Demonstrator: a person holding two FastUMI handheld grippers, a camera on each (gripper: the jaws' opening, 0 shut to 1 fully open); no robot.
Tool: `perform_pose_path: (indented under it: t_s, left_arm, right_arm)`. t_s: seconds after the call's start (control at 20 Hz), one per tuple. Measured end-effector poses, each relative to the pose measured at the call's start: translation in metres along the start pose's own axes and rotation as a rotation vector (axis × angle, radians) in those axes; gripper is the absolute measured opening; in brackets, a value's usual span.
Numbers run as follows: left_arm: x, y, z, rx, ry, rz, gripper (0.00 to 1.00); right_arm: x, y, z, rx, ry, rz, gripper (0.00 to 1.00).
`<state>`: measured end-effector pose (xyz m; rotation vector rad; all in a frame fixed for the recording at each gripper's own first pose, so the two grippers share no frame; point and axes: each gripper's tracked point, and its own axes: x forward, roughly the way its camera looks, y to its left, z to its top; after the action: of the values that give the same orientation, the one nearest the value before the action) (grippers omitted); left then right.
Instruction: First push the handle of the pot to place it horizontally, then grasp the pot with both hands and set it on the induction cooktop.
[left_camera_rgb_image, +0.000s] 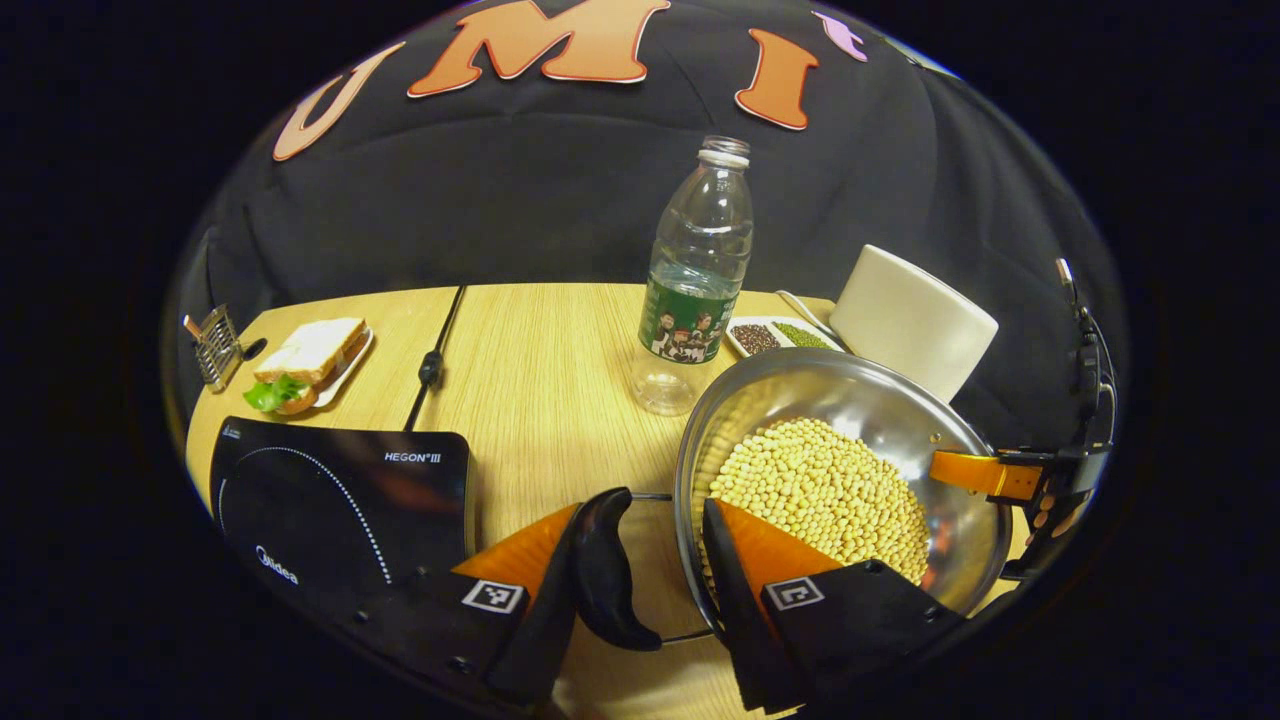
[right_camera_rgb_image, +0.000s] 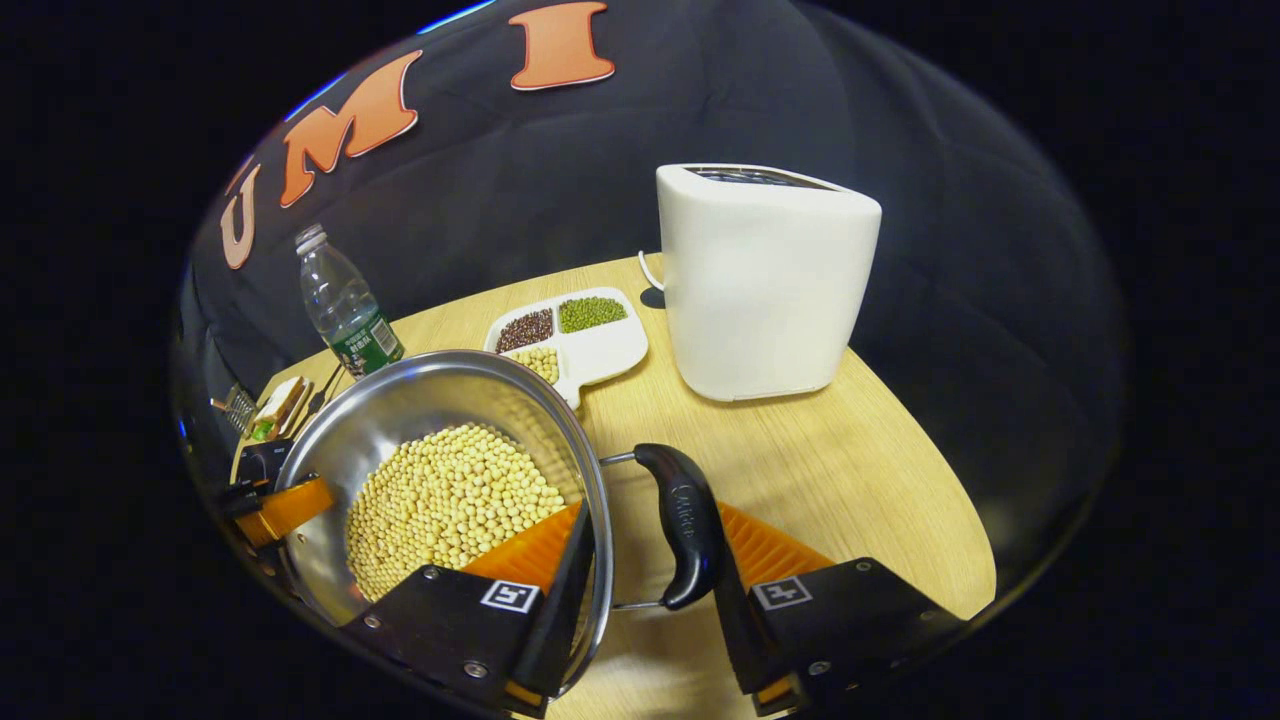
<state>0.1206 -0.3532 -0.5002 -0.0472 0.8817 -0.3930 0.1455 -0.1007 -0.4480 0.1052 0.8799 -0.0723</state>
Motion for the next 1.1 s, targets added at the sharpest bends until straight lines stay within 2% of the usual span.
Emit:
perform_pose_path:
  t_s: [0.25,0.4,0.55,0.7,0.75,0.9,0.95,1.0,1.1]
  left_arm:
    - [-0.001,-0.002,-0.007,-0.066,0.045,0.027,0.64]
    - [0.001,0.001,-0.003,-0.098,0.052,0.020,0.64]
    - [-0.007,0.008,0.002,-0.082,-0.006,0.022,0.62]
    - [-0.017,0.014,0.011,-0.075,-0.048,0.032,0.64]
    - [-0.021,0.016,0.014,-0.074,-0.058,0.038,0.60]
    - [-0.034,0.024,0.020,-0.075,-0.077,0.059,0.66]
    - [-0.039,0.028,0.023,-0.073,-0.086,0.067,0.60]
    - [-0.044,0.032,0.026,-0.068,-0.096,0.076,0.60]
    - [-0.056,0.041,0.030,-0.070,-0.110,0.092,0.66]
  right_arm:
    - [-0.011,0.003,-0.012,0.106,0.037,0.017,0.48]
    - [-0.034,0.007,-0.009,0.084,0.017,0.007,0.47]
    - [-0.059,0.021,0.004,0.086,-0.022,0.018,0.47]
    - [-0.090,0.036,0.014,0.090,-0.045,0.041,0.47]
    - [-0.101,0.045,0.017,0.087,-0.056,0.047,0.47]
    - [-0.119,0.069,0.023,0.082,-0.069,0.070,0.46]
    - [-0.122,0.077,0.023,0.083,-0.072,0.081,0.47]
    - [-0.125,0.084,0.023,0.081,-0.074,0.091,0.47]
    - [-0.134,0.103,0.024,0.080,-0.077,0.110,0.47]
